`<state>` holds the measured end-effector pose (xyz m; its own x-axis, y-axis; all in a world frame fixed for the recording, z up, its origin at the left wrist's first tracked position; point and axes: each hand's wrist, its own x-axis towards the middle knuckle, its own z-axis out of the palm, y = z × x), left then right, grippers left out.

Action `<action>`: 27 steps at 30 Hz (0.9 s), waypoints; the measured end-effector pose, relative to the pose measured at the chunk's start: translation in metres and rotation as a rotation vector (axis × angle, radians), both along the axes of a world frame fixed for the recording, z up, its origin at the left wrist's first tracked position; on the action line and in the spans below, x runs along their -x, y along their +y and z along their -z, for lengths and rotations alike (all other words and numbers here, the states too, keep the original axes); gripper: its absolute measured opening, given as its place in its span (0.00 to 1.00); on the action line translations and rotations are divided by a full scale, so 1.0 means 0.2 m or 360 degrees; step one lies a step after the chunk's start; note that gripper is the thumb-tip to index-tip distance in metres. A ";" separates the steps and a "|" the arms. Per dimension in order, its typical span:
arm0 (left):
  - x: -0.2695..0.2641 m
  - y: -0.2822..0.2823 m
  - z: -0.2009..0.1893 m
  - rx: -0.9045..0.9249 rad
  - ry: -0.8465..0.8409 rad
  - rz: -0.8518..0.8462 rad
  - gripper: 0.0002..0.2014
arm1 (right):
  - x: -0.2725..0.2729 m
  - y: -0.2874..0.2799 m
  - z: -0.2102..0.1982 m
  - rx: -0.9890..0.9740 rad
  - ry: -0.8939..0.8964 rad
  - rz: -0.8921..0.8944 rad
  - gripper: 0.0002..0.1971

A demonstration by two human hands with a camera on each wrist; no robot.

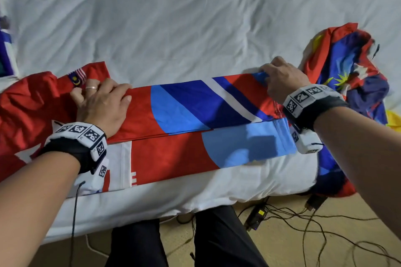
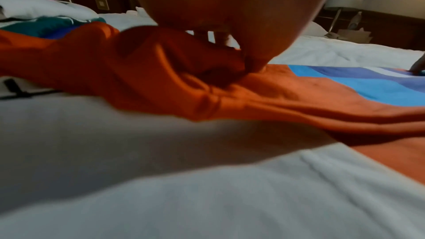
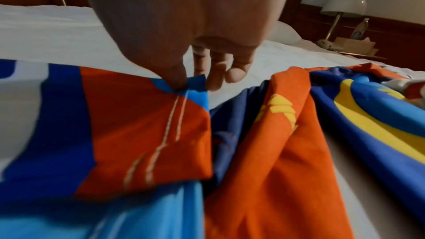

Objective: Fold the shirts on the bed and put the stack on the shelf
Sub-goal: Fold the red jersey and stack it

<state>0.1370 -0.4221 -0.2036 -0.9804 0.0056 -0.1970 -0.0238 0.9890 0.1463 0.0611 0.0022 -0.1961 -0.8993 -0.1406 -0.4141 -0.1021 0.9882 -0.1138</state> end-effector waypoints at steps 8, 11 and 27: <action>0.07 0.00 0.00 0.0066 -0.0139 -0.0188 0.08 | 0.12 0.05 0.01 0.0213 0.0077 -0.0098 0.08; 0.05 0.04 -0.04 0.0031 -0.0068 -0.0206 0.13 | 0.08 0.02 -0.01 0.0086 0.0172 -0.0019 0.14; -0.24 0.28 0.12 0.0055 -0.0443 0.0162 0.46 | -0.46 -0.43 0.12 -0.0022 0.0086 -0.0411 0.43</action>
